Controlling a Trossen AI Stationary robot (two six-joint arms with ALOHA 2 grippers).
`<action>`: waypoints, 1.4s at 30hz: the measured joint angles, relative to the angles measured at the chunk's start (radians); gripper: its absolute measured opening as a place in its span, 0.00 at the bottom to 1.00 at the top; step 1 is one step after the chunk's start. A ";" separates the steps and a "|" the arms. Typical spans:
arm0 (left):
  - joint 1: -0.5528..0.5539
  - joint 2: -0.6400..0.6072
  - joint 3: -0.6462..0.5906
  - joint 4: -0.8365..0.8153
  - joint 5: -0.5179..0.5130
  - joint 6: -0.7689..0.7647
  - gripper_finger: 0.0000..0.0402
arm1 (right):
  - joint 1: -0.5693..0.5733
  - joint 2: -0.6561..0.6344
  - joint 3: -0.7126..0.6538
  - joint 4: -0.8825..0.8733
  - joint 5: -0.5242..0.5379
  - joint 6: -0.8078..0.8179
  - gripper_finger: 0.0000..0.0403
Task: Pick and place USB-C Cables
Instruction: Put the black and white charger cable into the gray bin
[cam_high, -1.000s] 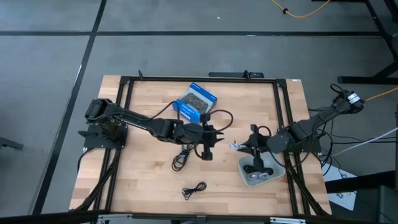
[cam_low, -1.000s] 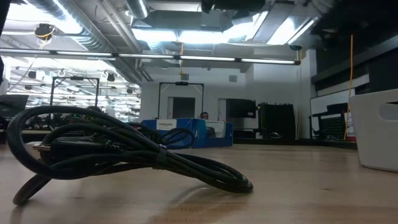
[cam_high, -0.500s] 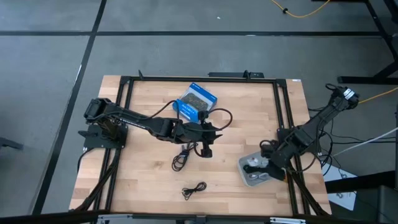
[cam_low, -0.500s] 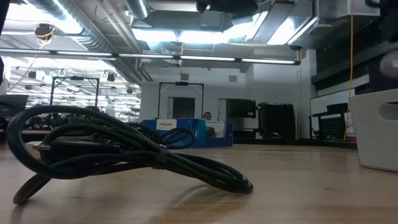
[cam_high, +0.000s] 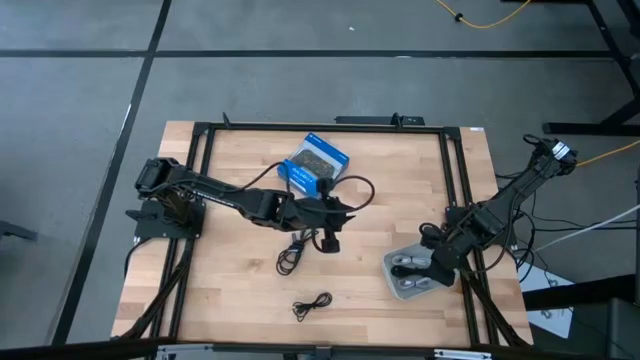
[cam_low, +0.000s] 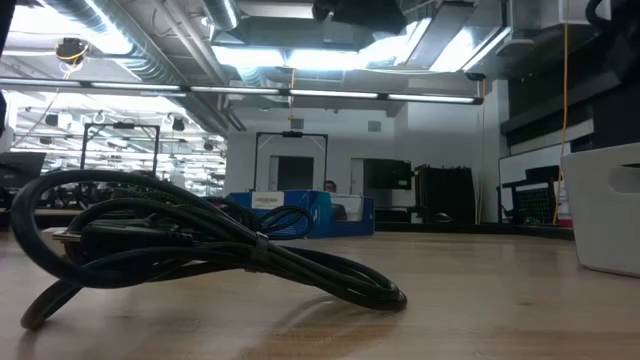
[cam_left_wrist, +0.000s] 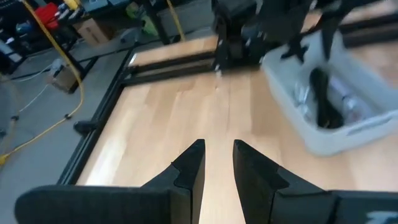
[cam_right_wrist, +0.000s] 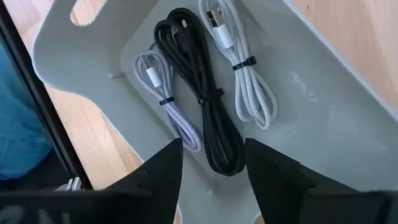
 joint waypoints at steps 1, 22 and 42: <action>0.000 0.000 0.000 -0.023 -0.013 0.004 0.19 | 0.000 0.000 0.000 0.002 0.000 -0.001 0.44; -0.034 0.000 0.000 -0.737 0.358 -0.567 0.18 | -0.047 -0.003 0.000 0.743 0.417 -0.952 0.42; -0.145 0.014 0.001 -0.689 0.264 -0.773 0.18 | -0.089 -0.003 0.000 0.729 0.541 -0.998 0.43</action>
